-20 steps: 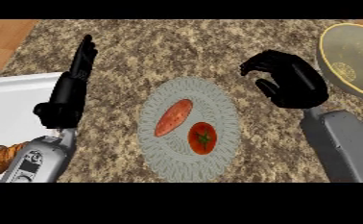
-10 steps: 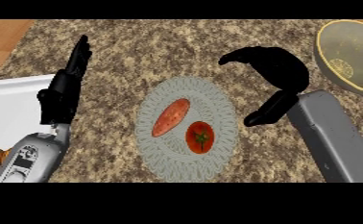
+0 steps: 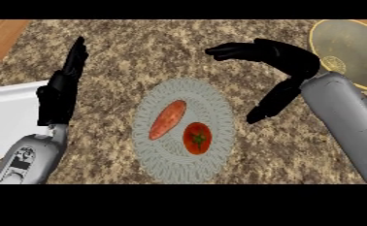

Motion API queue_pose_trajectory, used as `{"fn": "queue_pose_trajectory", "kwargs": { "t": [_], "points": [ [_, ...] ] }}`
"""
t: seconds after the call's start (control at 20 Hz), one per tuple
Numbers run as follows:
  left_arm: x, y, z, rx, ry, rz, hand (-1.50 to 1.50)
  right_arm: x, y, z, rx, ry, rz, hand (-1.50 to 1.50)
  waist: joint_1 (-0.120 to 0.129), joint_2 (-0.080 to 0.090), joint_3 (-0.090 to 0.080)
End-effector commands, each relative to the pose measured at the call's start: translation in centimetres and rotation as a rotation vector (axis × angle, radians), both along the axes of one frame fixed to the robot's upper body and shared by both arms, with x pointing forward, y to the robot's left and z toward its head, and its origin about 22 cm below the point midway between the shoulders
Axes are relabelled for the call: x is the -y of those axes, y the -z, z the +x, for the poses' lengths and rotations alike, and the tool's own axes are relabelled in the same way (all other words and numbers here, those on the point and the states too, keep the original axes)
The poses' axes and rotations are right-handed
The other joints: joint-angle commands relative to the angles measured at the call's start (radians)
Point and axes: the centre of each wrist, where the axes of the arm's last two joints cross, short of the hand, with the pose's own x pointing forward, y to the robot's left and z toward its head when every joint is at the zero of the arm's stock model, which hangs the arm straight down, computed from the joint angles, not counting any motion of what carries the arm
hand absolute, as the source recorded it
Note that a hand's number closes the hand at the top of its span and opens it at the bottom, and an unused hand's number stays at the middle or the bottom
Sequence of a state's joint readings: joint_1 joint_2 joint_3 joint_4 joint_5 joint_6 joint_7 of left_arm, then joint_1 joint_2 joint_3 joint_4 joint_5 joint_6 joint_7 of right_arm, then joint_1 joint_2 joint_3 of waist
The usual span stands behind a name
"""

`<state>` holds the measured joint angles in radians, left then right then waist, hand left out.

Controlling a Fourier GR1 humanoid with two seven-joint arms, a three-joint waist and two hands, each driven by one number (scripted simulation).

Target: Pick the tomato from the placemat and place it in the bowl

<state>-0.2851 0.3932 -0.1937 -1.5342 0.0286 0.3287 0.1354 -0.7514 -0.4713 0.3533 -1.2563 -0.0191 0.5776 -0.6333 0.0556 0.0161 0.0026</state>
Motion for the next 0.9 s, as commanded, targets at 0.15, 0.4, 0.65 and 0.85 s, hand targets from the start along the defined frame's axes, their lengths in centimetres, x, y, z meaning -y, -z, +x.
{"fn": "queue_pose_trajectory", "kwargs": {
  "t": [0.15, 0.4, 0.65, 0.85],
  "points": [
    [-0.6, 0.7, -0.7, -0.011, -0.014, -0.004, 0.0, -2.7, -0.2, -0.2, 0.191, -0.204, -0.279, -1.5, -0.017, -0.009, -0.002],
    [-1.2, 0.1, 0.3, -0.027, -0.047, 0.01, 0.0, -6.1, 0.8, -1.4, 0.234, -0.302, -0.37, -1.5, -0.04, -0.012, -0.003],
    [-2.5, -1.4, -0.1, -0.021, -0.048, 0.002, 0.0, -9.3, 2.1, -3.7, 0.283, -0.353, -0.458, -1.5, -0.049, -0.017, -0.003],
    [-0.1, -0.2, -0.5, -0.032, -0.051, 0.011, 0.0, -9.5, 5.6, -3.3, 0.332, -0.331, -0.557, -1.5, -0.043, -0.012, -0.002]
  ]
}}
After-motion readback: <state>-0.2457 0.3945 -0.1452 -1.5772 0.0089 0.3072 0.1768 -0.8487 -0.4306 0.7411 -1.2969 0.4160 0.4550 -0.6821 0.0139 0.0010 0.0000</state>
